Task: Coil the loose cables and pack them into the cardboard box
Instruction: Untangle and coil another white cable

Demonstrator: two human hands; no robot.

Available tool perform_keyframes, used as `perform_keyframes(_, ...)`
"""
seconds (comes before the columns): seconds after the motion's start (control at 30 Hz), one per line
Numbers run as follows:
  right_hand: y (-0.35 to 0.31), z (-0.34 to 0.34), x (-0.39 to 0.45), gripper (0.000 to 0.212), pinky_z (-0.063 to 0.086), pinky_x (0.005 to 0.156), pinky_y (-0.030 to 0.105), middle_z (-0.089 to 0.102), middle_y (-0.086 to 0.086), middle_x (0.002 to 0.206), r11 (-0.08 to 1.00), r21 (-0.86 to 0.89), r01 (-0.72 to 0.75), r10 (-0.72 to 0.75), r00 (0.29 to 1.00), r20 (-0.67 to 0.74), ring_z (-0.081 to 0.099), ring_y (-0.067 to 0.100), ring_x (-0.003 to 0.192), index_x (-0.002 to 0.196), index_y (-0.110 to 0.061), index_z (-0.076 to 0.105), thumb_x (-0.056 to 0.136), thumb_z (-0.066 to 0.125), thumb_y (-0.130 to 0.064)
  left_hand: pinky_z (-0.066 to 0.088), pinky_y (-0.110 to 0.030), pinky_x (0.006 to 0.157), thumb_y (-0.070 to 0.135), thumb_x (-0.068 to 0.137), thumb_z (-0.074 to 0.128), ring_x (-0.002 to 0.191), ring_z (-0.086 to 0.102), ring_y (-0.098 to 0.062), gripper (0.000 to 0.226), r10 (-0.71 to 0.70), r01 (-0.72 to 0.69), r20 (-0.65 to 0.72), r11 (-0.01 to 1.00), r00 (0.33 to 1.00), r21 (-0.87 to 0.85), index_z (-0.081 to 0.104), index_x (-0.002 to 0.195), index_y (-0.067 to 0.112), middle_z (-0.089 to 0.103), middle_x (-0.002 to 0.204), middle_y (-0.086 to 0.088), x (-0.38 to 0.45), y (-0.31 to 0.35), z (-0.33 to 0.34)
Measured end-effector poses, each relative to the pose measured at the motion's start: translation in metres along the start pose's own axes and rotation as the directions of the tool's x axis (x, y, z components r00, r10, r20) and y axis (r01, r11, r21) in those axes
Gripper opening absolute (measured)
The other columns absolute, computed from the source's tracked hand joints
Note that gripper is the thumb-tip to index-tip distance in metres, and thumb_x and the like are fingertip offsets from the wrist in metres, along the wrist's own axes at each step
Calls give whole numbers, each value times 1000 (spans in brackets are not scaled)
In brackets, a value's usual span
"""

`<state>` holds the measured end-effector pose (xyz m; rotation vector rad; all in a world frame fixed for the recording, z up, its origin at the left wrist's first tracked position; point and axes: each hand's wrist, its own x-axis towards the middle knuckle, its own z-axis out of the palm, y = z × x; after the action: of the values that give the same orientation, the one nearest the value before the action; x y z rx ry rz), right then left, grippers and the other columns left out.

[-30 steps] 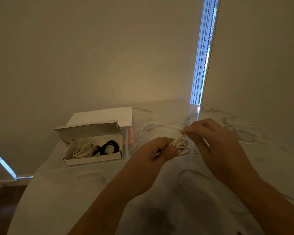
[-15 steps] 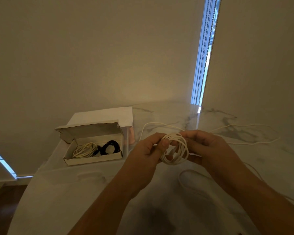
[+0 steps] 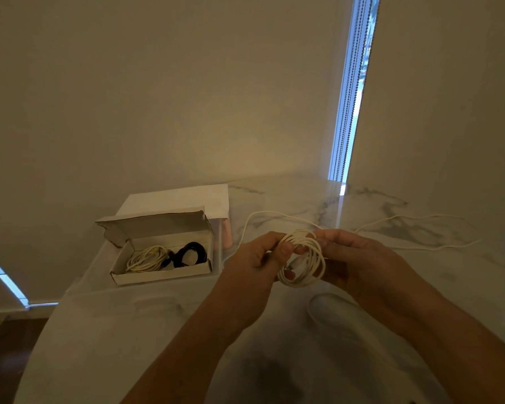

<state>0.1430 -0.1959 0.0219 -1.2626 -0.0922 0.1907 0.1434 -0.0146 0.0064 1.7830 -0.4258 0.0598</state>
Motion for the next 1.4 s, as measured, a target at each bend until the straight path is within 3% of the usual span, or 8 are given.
perform_keyframes(0.27,4,-5,3,19,53,76,34,73,14,95,989,-145,6,-13,999,-47,65,25,83,97,-10,76,90,61,-19,56,-22,82,30,101,47,99,69,-6,20,-46,49,46,996,998,-72,65,109,33,72,104,11,-1,0,0)
perform_keyframes(0.47,4,-3,4,21,37,57,28,61,5,75,979,-201,-38,41,999,8,45,12,60,101,-9,74,93,57,-19,57,-23,82,29,102,46,97,69,-8,23,-36,35,-12,997,999,-74,67,112,25,73,103,6,0,-2,0)
perform_keyframes(0.6,7,2,6,31,35,53,27,59,5,74,989,-128,-79,84,996,32,40,13,55,96,-11,75,90,59,-37,57,-22,81,29,102,46,96,69,-7,24,-32,31,-23,998,999,-54,66,113,24,73,103,5,0,-3,-1)
perform_keyframes(0.73,9,6,1,33,40,56,28,68,5,84,971,-239,25,1,994,110,49,13,58,102,-20,72,80,73,-44,58,-26,81,29,102,46,93,70,-9,22,-36,36,-34,999,999,-9,66,110,27,72,100,4,1,-7,0)
perform_keyframes(0.87,14,4,3,38,53,59,27,72,1,95,837,-520,173,-143,985,98,69,19,78,113,-25,62,79,79,-28,59,-38,85,33,102,46,95,69,-13,21,-8,13,-58,997,998,80,65,109,29,71,102,3,1,-11,2)
perform_keyframes(1.0,10,-1,3,39,57,68,26,68,-8,102,701,-681,209,-252,967,38,69,11,76,114,-31,60,80,77,-21,59,-37,86,32,102,46,90,67,-6,17,4,15,-139,991,990,134,62,98,39,70,95,8,3,-10,0)
perform_keyframes(1.13,8,-4,1,27,49,64,11,69,-10,80,535,-808,246,-418,908,-1,65,3,70,98,-32,64,77,80,-27,57,-32,83,30,102,46,85,65,-6,19,33,-7,-162,987,986,158,65,101,24,69,89,6,3,-7,-2)
perform_keyframes(1.4,-4,-17,-1,6,38,64,18,55,-14,79,116,-950,288,-629,762,154,52,8,74,86,-31,69,82,71,-34,58,-37,87,34,100,48,87,67,-7,22,-9,26,-146,993,989,115,67,99,23,71,89,5,0,-4,-3)
